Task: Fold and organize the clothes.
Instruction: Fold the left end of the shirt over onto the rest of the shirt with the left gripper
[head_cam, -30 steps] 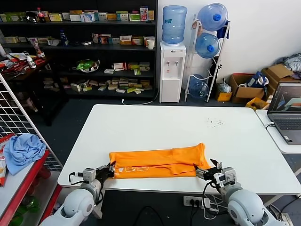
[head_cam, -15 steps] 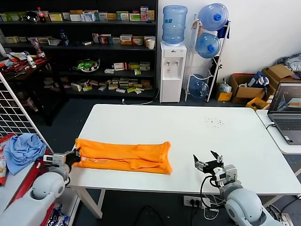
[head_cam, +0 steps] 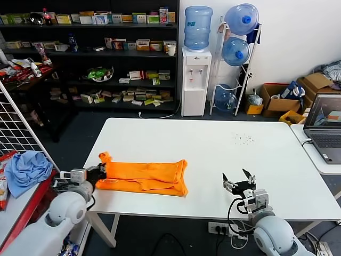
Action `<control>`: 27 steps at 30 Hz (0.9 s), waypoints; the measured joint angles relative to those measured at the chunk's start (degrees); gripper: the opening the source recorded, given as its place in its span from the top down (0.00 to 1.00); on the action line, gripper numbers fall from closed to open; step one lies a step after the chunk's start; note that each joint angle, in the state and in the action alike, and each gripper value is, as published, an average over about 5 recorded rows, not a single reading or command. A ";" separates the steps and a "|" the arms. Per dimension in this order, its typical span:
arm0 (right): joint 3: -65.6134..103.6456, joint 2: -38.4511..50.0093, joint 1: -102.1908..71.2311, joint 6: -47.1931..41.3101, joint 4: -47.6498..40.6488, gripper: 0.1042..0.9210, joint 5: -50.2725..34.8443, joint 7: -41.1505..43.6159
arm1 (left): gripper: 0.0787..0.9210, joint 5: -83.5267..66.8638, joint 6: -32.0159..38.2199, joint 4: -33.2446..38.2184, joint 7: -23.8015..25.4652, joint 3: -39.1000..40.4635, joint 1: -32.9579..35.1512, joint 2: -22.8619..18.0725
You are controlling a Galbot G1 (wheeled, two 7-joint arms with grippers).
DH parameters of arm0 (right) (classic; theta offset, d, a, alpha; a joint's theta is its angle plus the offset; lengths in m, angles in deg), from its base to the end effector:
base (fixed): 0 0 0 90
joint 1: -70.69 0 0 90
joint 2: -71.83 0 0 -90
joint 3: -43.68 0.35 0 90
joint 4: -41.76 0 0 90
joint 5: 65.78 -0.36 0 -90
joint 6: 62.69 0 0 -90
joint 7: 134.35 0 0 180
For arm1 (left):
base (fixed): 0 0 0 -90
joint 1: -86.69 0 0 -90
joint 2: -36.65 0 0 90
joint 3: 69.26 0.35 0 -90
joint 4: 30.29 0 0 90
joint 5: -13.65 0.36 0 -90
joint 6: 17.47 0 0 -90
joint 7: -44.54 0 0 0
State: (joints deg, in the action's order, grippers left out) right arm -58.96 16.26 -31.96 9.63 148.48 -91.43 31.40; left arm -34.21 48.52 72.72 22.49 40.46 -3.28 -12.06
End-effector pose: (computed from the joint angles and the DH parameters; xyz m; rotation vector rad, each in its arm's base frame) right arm 0.2744 -0.0771 -0.3136 0.1210 -2.7675 0.2529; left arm 0.3300 0.0885 -0.2804 -0.0709 -2.6473 -0.0398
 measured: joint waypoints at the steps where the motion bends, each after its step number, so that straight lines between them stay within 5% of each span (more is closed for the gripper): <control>1: 0.16 -0.12 0.09 0.22 -0.30 0.12 0.28 -0.08 | 0.96 -0.41 -0.26 0.49 -0.53 0.71 -0.27 -1.03; 19: 0.31 -0.99 2.60 1.76 -4.23 0.12 1.63 -0.42 | 0.96 -0.03 -1.15 -1.32 -4.99 11.63 -5.36 -21.18; 27: -0.56 -1.36 4.23 1.42 -5.07 0.12 1.21 -0.72 | 0.77 1.76 0.92 -5.33 -3.98 14.11 -6.89 -28.28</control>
State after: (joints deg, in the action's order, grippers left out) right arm -59.52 14.90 -27.73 11.05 143.41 -90.22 30.68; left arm -32.45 49.44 67.38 18.51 54.57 -10.16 -40.34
